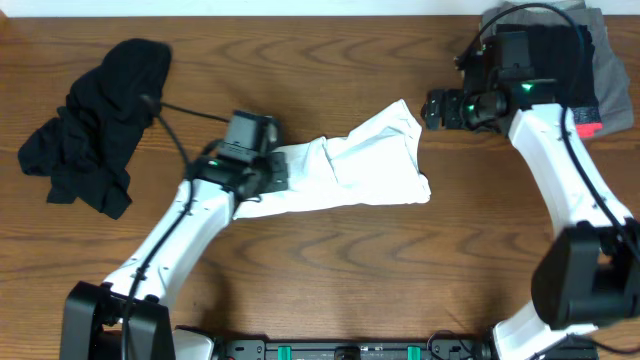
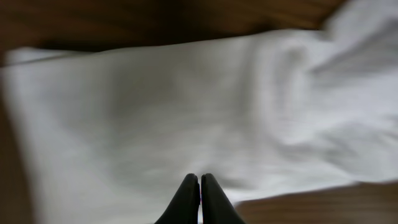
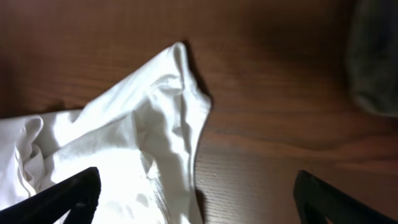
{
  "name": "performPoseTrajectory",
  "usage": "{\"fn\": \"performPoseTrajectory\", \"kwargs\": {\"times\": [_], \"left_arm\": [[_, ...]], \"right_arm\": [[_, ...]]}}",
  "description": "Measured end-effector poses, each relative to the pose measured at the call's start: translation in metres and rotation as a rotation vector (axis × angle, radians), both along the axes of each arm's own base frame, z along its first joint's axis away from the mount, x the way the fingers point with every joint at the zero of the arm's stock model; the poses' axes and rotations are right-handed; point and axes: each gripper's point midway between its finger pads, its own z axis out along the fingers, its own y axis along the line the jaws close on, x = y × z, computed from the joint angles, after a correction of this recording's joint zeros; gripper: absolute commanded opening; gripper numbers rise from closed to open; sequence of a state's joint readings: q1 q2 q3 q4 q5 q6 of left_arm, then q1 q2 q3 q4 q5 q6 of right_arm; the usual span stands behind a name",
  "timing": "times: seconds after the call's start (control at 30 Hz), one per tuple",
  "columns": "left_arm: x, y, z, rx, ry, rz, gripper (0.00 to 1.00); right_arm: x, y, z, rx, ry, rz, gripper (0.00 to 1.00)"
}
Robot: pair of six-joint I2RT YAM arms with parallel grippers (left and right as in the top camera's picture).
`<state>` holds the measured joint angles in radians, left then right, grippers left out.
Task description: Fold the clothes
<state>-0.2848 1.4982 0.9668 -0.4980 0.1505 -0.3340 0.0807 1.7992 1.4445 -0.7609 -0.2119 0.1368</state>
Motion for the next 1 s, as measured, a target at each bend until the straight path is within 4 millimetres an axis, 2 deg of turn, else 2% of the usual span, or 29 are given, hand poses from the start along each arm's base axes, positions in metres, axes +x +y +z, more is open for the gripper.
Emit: {"fn": "performPoseTrajectory", "kwargs": {"times": [0.13,0.3,0.57,0.67,0.77,1.0], "left_arm": [[0.0,0.03,-0.005,0.03,0.031,0.058,0.06],[0.001,0.054,-0.012,0.057,0.056,0.095,0.06],[-0.001,0.07,-0.031,0.083,0.115,0.104,0.06],[-0.003,0.071,-0.039,0.088,0.141,0.104,0.06],[-0.006,0.071,-0.042,0.091,0.156,0.1,0.06],[-0.009,0.074,-0.043,0.11,0.165,0.086,0.06]], "right_arm": [[0.003,0.015,-0.041,0.074,0.09,0.031,0.83],[-0.003,0.026,-0.082,0.137,0.194,0.053,0.83],[-0.001,0.032,-0.09,0.168,0.2,0.065,0.86],[-0.004,0.035,-0.099,0.181,0.227,0.07,0.86],[-0.007,0.04,-0.11,0.199,0.259,0.079,0.83],[-0.011,0.053,-0.109,0.223,0.27,0.102,0.81]]}}
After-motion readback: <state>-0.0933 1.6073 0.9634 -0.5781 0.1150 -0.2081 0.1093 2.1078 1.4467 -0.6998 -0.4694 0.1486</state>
